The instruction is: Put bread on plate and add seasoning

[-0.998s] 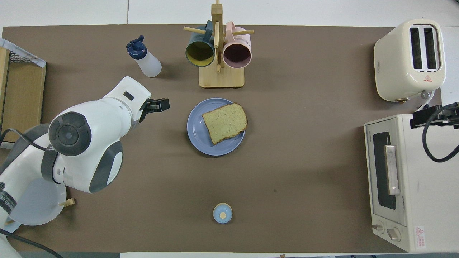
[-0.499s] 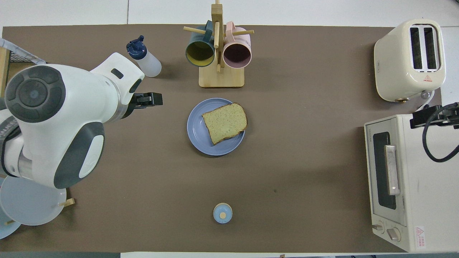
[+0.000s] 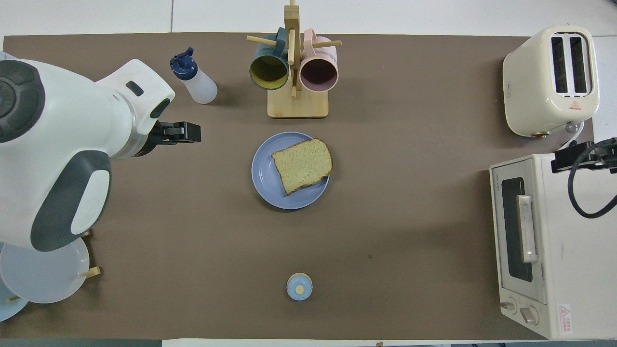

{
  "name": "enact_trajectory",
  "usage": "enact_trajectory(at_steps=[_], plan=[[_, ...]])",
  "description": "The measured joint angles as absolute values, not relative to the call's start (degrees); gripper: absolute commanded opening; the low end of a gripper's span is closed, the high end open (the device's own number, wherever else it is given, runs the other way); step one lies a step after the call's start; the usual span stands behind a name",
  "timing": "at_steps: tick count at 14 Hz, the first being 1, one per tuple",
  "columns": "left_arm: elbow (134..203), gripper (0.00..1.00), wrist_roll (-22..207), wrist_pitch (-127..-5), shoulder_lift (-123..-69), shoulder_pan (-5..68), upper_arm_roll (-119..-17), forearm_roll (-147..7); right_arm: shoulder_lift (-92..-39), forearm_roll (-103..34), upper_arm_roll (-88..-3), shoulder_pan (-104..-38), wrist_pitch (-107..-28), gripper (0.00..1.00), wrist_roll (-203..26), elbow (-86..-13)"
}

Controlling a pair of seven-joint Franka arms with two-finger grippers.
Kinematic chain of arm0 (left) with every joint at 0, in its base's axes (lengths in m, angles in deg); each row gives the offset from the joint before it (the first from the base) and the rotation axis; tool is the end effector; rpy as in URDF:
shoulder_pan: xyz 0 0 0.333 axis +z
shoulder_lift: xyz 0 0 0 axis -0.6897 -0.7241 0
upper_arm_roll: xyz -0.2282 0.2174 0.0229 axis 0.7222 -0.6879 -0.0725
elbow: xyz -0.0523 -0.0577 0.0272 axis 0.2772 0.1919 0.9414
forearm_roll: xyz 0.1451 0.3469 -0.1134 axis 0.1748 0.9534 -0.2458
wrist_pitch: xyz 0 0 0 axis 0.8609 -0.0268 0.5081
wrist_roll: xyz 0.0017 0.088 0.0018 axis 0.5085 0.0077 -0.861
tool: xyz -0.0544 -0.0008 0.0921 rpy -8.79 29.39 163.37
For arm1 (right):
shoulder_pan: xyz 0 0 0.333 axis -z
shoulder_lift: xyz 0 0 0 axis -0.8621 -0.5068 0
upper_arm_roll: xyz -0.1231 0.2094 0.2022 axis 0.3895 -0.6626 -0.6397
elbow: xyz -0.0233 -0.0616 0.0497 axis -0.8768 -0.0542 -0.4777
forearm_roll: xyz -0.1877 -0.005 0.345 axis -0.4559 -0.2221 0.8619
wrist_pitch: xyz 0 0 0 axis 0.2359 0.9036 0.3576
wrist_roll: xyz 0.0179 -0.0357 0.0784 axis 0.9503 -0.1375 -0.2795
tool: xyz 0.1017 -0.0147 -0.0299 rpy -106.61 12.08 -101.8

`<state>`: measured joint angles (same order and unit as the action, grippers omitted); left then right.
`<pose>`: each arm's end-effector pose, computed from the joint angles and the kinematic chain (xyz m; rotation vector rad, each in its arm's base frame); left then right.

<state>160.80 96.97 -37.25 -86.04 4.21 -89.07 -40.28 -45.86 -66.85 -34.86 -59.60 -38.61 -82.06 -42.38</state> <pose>0.5410 -0.2025 0.5570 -3.1089 0.0636 -0.2323 0.5246 -0.0376 0.6078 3.1100 -0.0582 -0.1078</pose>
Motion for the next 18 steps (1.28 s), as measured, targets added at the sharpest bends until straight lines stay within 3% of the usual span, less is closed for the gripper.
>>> enact_trajectory(at_steps=[7, 13, 18], plan=[[156.53, 1.0, 88.48, -28.09, -85.88, 11.09, -89.13, -40.28, -45.86, -66.85, -34.86, -59.6, -38.61, 1.0, -82.06, -42.38], [153.37, 1.0, 77.29, -21.0, -84.74, 33.99, -72.57, -40.3, -45.86, -66.85, -34.86, -59.6, -38.61, 1.0, -82.06, -42.4], [153.66, 1.0, 76.37, -20.43, -84.06, 35.48, -71.87, -40.3, -45.86, -66.85, -34.86, -59.6, -38.61, 1.0, -82.06, -42.39]])
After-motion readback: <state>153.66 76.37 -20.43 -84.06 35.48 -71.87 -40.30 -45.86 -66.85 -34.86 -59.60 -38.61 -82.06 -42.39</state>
